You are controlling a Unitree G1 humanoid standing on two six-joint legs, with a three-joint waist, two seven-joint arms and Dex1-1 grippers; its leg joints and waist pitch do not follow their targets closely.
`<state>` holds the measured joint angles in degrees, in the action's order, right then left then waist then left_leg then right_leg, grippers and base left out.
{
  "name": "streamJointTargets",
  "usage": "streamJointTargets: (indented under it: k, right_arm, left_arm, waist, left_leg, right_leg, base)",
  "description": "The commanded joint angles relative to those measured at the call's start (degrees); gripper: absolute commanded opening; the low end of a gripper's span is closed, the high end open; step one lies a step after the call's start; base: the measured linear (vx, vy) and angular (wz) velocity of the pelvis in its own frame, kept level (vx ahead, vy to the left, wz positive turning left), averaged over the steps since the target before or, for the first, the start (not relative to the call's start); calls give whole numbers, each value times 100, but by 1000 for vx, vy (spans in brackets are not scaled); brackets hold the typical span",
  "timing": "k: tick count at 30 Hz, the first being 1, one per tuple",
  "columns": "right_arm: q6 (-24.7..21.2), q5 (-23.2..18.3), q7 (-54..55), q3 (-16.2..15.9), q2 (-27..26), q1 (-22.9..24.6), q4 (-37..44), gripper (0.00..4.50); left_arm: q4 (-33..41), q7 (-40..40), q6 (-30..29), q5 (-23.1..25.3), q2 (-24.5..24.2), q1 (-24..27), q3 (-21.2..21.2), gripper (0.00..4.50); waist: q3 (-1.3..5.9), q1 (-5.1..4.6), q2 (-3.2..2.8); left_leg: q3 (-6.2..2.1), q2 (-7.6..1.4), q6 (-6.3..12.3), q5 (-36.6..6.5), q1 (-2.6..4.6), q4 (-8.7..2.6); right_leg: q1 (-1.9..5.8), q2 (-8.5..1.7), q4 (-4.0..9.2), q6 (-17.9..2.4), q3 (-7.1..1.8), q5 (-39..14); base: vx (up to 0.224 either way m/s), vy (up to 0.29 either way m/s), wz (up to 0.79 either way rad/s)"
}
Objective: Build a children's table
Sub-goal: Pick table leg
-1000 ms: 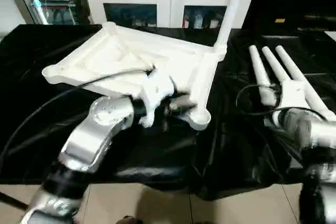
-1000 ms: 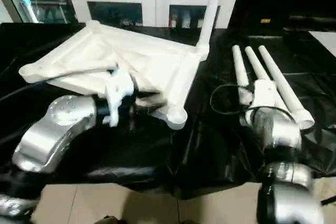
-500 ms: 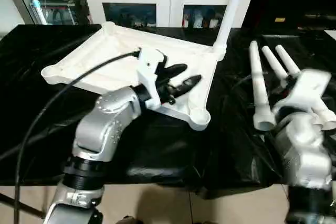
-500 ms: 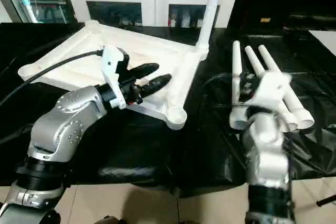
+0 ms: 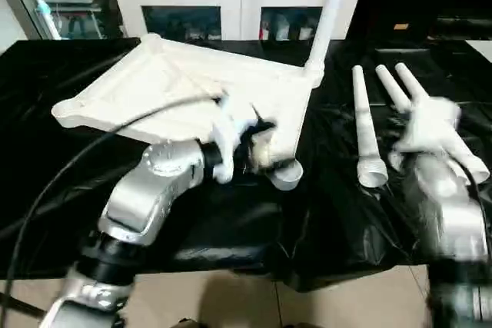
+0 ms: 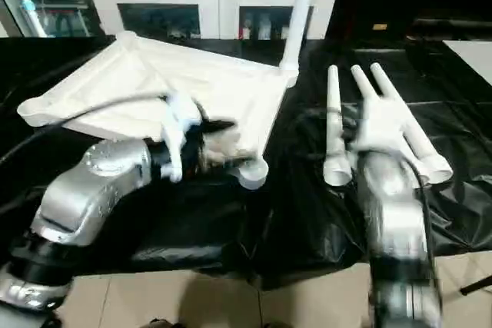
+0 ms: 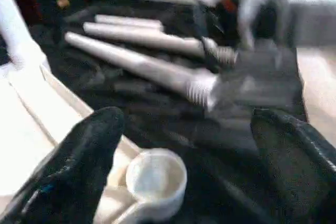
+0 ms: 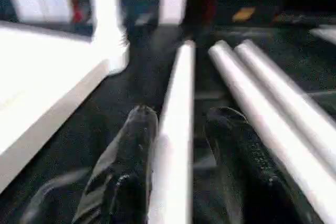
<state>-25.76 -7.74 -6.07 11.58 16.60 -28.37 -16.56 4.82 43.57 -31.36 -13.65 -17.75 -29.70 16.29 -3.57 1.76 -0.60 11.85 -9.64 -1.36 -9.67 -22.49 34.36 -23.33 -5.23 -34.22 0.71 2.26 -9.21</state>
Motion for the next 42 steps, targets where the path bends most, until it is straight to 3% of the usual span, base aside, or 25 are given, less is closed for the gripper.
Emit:
streamJointTargets:
  k: [1, 5, 6, 7, 8, 9, 13, 20, 21, 25, 32, 38, 42]
  right_arm:
    - [-335, 32, -126, -99, 95, -241, -411, 210]
    - [-534, 201, 84, -121, 215, -644, -929, 247]
    - [-705, 309, 234, -122, 281, -829, -1227, 266]
    - [-715, 318, 241, -125, 285, -839, -1246, 266]
    - [-848, 417, 317, -163, 352, -1000, -1599, 278]
    - [-852, 436, 358, -171, 363, -1044, -1718, 291]
    - [-915, 599, 628, -218, 410, -1119, -2055, 330]
    - [-1560, 377, -45, -316, 347, -1049, -2490, 330]
    - [-1606, 355, -93, -321, 341, -1024, -2466, 303]
    - [-1753, 240, -166, -243, 318, -1003, -2448, 291]
    - [-2098, 44, -383, -24, 404, -1114, -2665, 211]
    - [-2312, 212, -924, -416, 737, -1113, -2868, 184]
    - [-2334, 257, -997, -413, 899, -1167, -3008, 182]
  left_arm:
    - [81, 43, 128, 215, -68, -69, 134, 450]
    - [85, 13, 160, 250, -110, -85, 151, 450]
    - [114, -11, 173, 302, -180, -59, 163, 450]
    - [117, -12, 175, 305, -185, -56, 164, 450]
    - [161, -20, 204, 350, -248, -4, 169, 450]
    - [175, -18, 204, 354, -258, 10, 167, 450]
    - [223, -20, 213, 390, -285, 44, 171, 450]
    - [228, 5, 252, 418, -319, 26, 194, 450]
    - [220, 8, 259, 421, -318, 14, 197, 450]
    - [210, 35, 278, 444, -305, -3, 199, 450]
    - [205, 90, 281, 446, -348, -27, 242, 450]
    - [213, 193, 260, 444, -405, -45, 264, 450]
    - [236, 216, 237, 400, -403, -32, 244, 450]
  waist:
    - [409, 0, 14]
    - [442, 59, 41]
    - [446, 60, 91]
    - [453, 71, 77]
    - [446, 69, 106]
    - [437, 70, 87]
    - [435, 74, 105]
    - [415, 57, 76]
    - [413, 56, 78]
    - [413, 62, 65]
    - [418, 68, 78]
    - [413, 78, 78]
    - [396, 84, 98]
  left_leg:
    - [-159, -258, -88, -1518, 167, -414]
    - [-130, -260, -54, -1046, 168, -378]
    - [-124, -255, -8, -922, 158, -373]
    - [-129, -251, 3, -882, 155, -370]
    - [-118, -250, 19, -856, 152, -362]
    - [-119, -246, 13, -909, 152, -365]
    - [-118, -252, -38, -979, 151, -359]
    - [-136, -251, -105, -1330, 154, -378]
    - [-140, -259, -119, -1356, 160, -383]
    - [-145, -264, -230, -1494, 188, -398]
    - [-157, -266, -298, -1678, 199, -410]
    - [-158, -272, -311, -1713, 196, -415]
    - [-164, -270, -345, -1904, 208, -416]
  right_leg:
    - [205, -222, 370, -1086, -168, -1341]
    - [226, -223, 308, -1243, -173, -839]
    - [242, -214, 293, -1270, -169, -735]
    - [250, -221, 275, -1290, -164, -716]
    - [244, -221, 286, -1290, -164, -753]
    - [244, -225, 298, -1286, -162, -875]
    - [236, -239, 308, -1214, -168, -1050]
    - [220, -229, 340, -1137, -162, -1350]
    - [215, -232, 345, -1129, -162, -1380]
    - [196, -226, 354, -1127, -164, -1418]
    - [196, -237, 362, -1113, -162, -1541]
    - [199, -236, 366, -1158, -156, -1534]
    - [180, -255, 404, -1108, -160, -1879]
  base:
    - [0, 0, 0]
    - [0, 0, 0]
    - [0, 0, 0]
    - [0, 0, 0]
    - [0, 0, 0]
    - [0, 0, 0]
    - [0, 0, 0]
    - [0, 0, 0]
    - [0, 0, 0]
    - [0, 0, 0]
    - [0, 0, 0]
    - [0, 0, 0]
    - [0, 0, 0]
